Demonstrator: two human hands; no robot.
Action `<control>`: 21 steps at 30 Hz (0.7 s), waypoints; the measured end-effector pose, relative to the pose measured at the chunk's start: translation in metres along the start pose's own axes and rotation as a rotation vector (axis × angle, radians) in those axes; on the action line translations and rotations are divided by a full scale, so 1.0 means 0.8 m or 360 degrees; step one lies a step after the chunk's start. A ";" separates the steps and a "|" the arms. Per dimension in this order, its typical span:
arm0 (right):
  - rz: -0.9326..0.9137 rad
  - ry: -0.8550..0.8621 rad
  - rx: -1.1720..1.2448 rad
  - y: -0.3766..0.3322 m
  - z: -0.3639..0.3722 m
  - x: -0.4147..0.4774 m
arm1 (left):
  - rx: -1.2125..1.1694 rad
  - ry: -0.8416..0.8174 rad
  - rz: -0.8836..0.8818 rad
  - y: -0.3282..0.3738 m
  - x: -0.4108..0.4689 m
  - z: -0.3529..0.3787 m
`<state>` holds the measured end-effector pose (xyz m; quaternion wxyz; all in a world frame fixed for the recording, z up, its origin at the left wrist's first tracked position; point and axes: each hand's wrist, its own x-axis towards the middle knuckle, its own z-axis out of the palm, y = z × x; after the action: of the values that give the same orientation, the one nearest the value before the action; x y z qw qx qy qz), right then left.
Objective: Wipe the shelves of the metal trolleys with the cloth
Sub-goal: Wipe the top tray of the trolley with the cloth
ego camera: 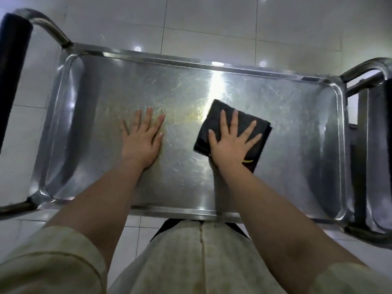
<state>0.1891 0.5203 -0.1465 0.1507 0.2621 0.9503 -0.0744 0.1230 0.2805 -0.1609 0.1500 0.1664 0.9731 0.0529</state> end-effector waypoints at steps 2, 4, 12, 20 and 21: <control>-0.0428 -0.0051 -0.0072 -0.054 0.005 -0.005 | -0.0057 0.0023 -0.0077 -0.001 0.000 0.000; -0.0739 -0.0069 -0.0145 -0.068 0.005 -0.005 | -0.0102 0.0042 -0.0142 -0.002 -0.001 0.002; -0.0025 0.0047 -0.0032 0.138 -0.039 0.082 | 0.0053 0.0007 -0.0154 0.002 0.004 0.005; -0.0354 -0.0070 -0.0085 -0.023 -0.020 0.062 | 0.0117 -0.0031 -0.0169 0.002 0.005 -0.005; -0.0568 -0.0102 -0.0104 -0.059 -0.015 0.048 | 0.0128 -0.0049 -0.0171 0.002 0.005 -0.005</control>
<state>0.1301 0.5008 -0.1448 0.1737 0.0818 0.9783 -0.0772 0.1189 0.2827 -0.1582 0.1607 0.1206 0.9796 0.0029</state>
